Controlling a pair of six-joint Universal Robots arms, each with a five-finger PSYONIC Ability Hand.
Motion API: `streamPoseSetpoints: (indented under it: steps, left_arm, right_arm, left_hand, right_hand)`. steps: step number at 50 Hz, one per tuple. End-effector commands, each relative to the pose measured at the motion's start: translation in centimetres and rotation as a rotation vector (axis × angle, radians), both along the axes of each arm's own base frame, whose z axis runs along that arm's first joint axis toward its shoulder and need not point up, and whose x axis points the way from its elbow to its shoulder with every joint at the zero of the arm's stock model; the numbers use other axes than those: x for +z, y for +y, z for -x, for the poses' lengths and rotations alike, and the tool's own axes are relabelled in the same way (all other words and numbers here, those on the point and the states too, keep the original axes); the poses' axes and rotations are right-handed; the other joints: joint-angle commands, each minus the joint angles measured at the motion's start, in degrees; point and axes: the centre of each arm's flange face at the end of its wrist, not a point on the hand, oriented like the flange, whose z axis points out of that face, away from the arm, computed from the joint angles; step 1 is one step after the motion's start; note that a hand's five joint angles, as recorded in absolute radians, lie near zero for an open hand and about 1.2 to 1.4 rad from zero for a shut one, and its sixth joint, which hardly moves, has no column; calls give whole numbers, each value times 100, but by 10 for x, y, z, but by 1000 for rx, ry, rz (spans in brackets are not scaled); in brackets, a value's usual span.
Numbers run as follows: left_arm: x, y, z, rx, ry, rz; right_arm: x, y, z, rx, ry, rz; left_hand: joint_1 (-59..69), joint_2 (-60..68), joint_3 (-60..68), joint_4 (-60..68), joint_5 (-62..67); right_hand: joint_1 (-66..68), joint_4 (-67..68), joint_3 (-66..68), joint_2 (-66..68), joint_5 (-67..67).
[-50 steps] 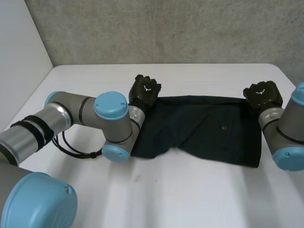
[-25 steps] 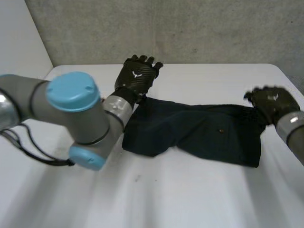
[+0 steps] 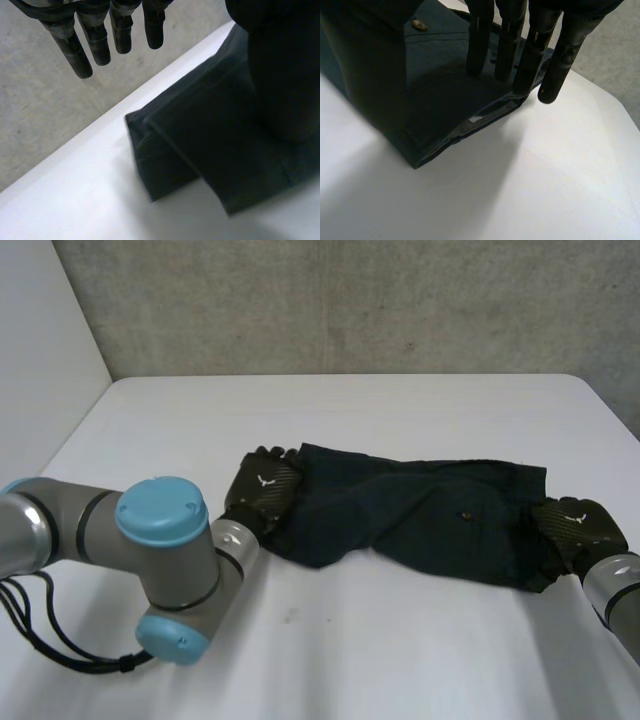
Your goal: Fold the shorts.
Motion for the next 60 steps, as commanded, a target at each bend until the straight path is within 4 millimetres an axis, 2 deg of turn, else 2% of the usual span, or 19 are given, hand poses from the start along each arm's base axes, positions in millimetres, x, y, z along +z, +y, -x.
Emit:
streamPoseSetpoints:
  steps: [1, 8, 13, 16, 20, 23, 29, 32, 35, 37, 40, 45, 50, 53, 60]
  left_arm:
    - [-18, -28, -12, 45, -153, 69]
    - [-13, -34, -13, 67, -187, 121]
    - [-9, -31, -15, 55, -185, 116]
    - [-1, -27, -15, 46, -174, 123]
    - [13, -20, -14, 37, -153, 136]
    - [33, -14, -13, 37, -99, 154]
    - [67, -11, -16, 54, 27, 154]
    - [73, -11, -18, 58, 50, 147]
    - [76, -10, -19, 60, 60, 142]
    - [77, -8, -18, 57, 60, 139]
    - [72, -3, -19, 53, 50, 120]
    - [67, 3, -20, 46, 51, 92]
    - [70, 7, -18, 42, 111, 61]
    - [71, 8, -18, 46, 153, 36]
    - [70, 9, -18, 45, 171, 18]
  right_arm:
    - [-6, -6, -2, 5, -1, 11]
    - [-6, -7, -3, 7, -3, 21]
    - [-4, -9, -2, 6, -2, 29]
    - [-3, -11, -2, 8, 1, 30]
    - [-4, -9, 0, 6, 22, 21]
    - [-2, -9, 2, 21, 69, 23]
    - [4, -17, 32, -15, 204, -10]
    - [3, -17, 35, -12, 193, -31]
    - [3, -16, 34, -22, 147, -40]
    - [4, -15, 30, -40, 46, -53]
    - [11, -12, 25, -48, -110, -61]
    - [14, -2, 16, 6, -248, -89]
    - [8, 3, 12, 41, -257, -94]
    - [4, -1, 13, 41, -244, -61]
    - [-18, -11, 14, 52, -175, -77]
  left_hand:
    - [149, 110, 57, 95, -8]
    - [82, 43, -10, 28, -75]
    - [-2, -41, -94, -56, -159]
    - [-19, -58, -111, -73, -176]
    - [-36, -75, -128, -90, -193]
    - [-36, -75, -128, -90, -193]
    - [-19, -58, -111, -73, -176]
    - [-36, -75, -128, -90, -193]
    - [-36, -75, -128, -90, -193]
    - [-19, -58, -111, -73, -176]
    - [-19, -58, -111, -73, -176]
    - [-19, -58, -111, -73, -176]
    - [-19, -58, -111, -73, -176]
    - [-19, -58, -111, -73, -176]
    - [-19, -58, -111, -73, -176]
  right_hand:
    - [2206, 1740, 1736, 1732, 1860]
    - [3353, 2886, 2882, 2878, 3006]
    - [5295, 4829, 4825, 4821, 4949]
    - [5299, 4833, 4829, 4825, 4952]
    - [5299, 4833, 4829, 4825, 4952]
    - [5299, 4833, 4829, 4825, 4952]
    - [5299, 4833, 4829, 4825, 4952]
    - [1515, 1048, 1044, 1041, 1168]
    - [1135, 669, 665, 661, 789]
    - [211, -256, -260, -264, -136]
    - [-43, -510, -514, -518, -390]
    - [-598, -1065, -1069, -1073, -945]
    - [-499, -965, -969, -973, -845]
    - [-397, -864, -868, -872, -744]
    - [107, -359, -363, -367, -240]
